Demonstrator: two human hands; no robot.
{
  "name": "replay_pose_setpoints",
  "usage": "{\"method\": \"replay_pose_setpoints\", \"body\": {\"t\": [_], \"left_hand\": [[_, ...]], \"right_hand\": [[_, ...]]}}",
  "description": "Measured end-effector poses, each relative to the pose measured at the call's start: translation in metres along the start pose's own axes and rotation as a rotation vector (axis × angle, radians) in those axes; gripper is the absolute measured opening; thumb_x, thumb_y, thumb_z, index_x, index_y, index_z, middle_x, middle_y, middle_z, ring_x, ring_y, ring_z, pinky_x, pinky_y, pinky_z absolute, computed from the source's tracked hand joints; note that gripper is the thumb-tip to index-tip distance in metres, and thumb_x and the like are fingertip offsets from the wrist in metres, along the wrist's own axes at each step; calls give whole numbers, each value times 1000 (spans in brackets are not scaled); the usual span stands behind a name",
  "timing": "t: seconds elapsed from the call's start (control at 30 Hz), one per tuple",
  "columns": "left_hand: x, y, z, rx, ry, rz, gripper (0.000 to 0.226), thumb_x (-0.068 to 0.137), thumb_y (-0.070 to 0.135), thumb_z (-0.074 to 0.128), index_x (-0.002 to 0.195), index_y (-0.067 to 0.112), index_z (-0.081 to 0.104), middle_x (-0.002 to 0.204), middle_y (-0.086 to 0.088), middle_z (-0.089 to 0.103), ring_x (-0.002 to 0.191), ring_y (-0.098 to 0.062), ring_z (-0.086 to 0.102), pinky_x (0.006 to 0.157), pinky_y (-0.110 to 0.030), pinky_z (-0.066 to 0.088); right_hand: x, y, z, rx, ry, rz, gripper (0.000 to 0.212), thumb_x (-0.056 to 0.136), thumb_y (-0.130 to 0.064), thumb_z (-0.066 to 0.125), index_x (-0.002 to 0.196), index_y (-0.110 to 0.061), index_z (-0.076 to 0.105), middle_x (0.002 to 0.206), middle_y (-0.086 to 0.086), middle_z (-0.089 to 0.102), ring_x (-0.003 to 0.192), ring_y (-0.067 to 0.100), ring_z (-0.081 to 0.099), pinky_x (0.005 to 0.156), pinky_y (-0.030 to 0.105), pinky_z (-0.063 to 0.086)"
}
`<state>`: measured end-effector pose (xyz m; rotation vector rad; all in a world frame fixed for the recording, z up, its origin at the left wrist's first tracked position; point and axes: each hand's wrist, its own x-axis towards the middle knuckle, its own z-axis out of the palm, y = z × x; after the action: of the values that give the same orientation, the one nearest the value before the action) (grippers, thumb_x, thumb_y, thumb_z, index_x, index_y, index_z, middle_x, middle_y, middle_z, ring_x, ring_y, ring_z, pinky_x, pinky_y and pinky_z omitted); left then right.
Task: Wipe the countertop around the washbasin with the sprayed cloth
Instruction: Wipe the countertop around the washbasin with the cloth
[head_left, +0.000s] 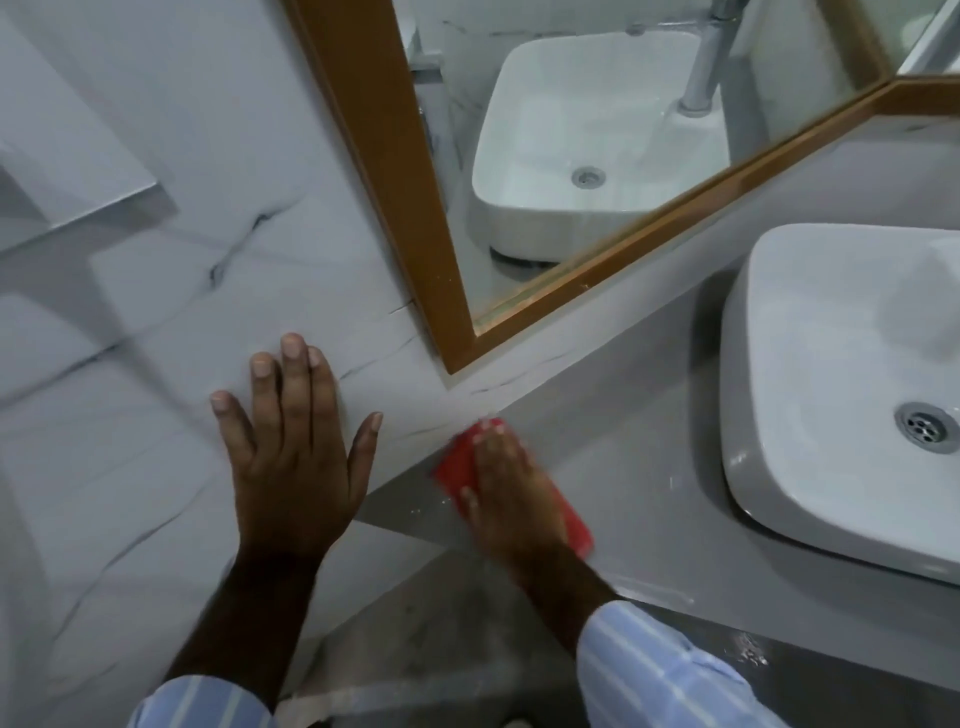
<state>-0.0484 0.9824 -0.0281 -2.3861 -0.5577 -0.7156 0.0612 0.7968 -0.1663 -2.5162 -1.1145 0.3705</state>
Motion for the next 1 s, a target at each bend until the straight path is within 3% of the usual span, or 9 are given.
{"method": "replay_pose_setpoints", "body": {"t": [0.1, 0.17, 0.3, 0.4, 0.47, 0.57, 0.67, 0.83, 1.0], "left_hand": [[1, 1, -4, -13, -13, -2, 90, 105, 56, 41, 166, 0, 5, 176, -14, -16, 164, -30, -14, 132, -53, -12], [0, -1, -6, -13, -12, -7, 89, 105, 55, 41, 166, 0, 6, 176, -14, -16, 164, -30, -14, 132, -53, -11], [1, -1, -9, -12, 5, 2, 87, 105, 53, 44, 166, 0, 10, 177, -14, -13, 164, -30, -12, 133, -53, -6], [2, -1, -9, -13, 15, 1, 88, 105, 54, 44, 165, 0, 8, 176, -15, -14, 164, -30, -12, 133, -53, -6], [1, 1, -7, -14, 21, 6, 88, 105, 54, 43, 165, 0, 9, 176, -16, -13, 164, -31, -11, 133, -54, -6], [-2, 2, -4, 0, 14, -11, 86, 105, 52, 44, 165, -2, 12, 176, -17, -11, 164, -33, -10, 132, -56, -6], [-4, 4, -5, -26, 16, -32, 86, 105, 50, 46, 165, -3, 14, 177, -16, -9, 164, -33, -9, 132, -56, -7], [-2, 7, -9, -88, -22, -77, 87, 105, 52, 42, 166, 0, 8, 176, -13, -13, 164, -30, -13, 131, -55, -13], [-2, 13, -8, -103, -40, -110, 87, 105, 54, 42, 166, 1, 8, 177, -13, -12, 164, -30, -13, 131, -56, -11]], "right_hand": [[-5, -19, 12, -173, -195, -477, 72, 108, -50, 32, 165, -9, 16, 174, 12, 16, 161, 28, 12, 131, 46, 9], [-10, 0, 1, -254, -246, -629, 71, 109, -50, 30, 166, -11, 12, 175, 10, 11, 162, 24, 7, 131, 43, 6], [-27, 52, -25, -139, -169, -361, 71, 108, -58, 31, 166, -22, 15, 175, -1, 14, 161, 13, 4, 132, 38, 7], [-26, 33, -19, -148, -138, -165, 72, 107, -60, 28, 167, -24, 10, 176, -2, 10, 162, 16, 3, 130, 38, -2], [-13, 0, -8, -126, -173, -267, 74, 105, -55, 39, 166, -20, 16, 174, 4, 19, 162, 22, 11, 127, 39, -7], [-3, -41, 17, -175, -303, -512, 77, 105, -48, 46, 165, -14, 11, 174, 10, 17, 162, 26, 10, 132, 50, 9], [-5, -41, 22, -264, -278, -581, 78, 107, -49, 42, 165, -12, 7, 175, 11, 12, 162, 27, 7, 132, 49, 12], [-74, 56, -23, -250, -197, -386, 77, 105, -56, 38, 166, -15, 15, 175, 5, 15, 162, 20, 9, 131, 44, 15], [-182, 177, -76, -286, -108, -30, 72, 109, -55, 26, 167, -18, 5, 177, -2, -5, 162, 18, 7, 127, 41, 11]]}}
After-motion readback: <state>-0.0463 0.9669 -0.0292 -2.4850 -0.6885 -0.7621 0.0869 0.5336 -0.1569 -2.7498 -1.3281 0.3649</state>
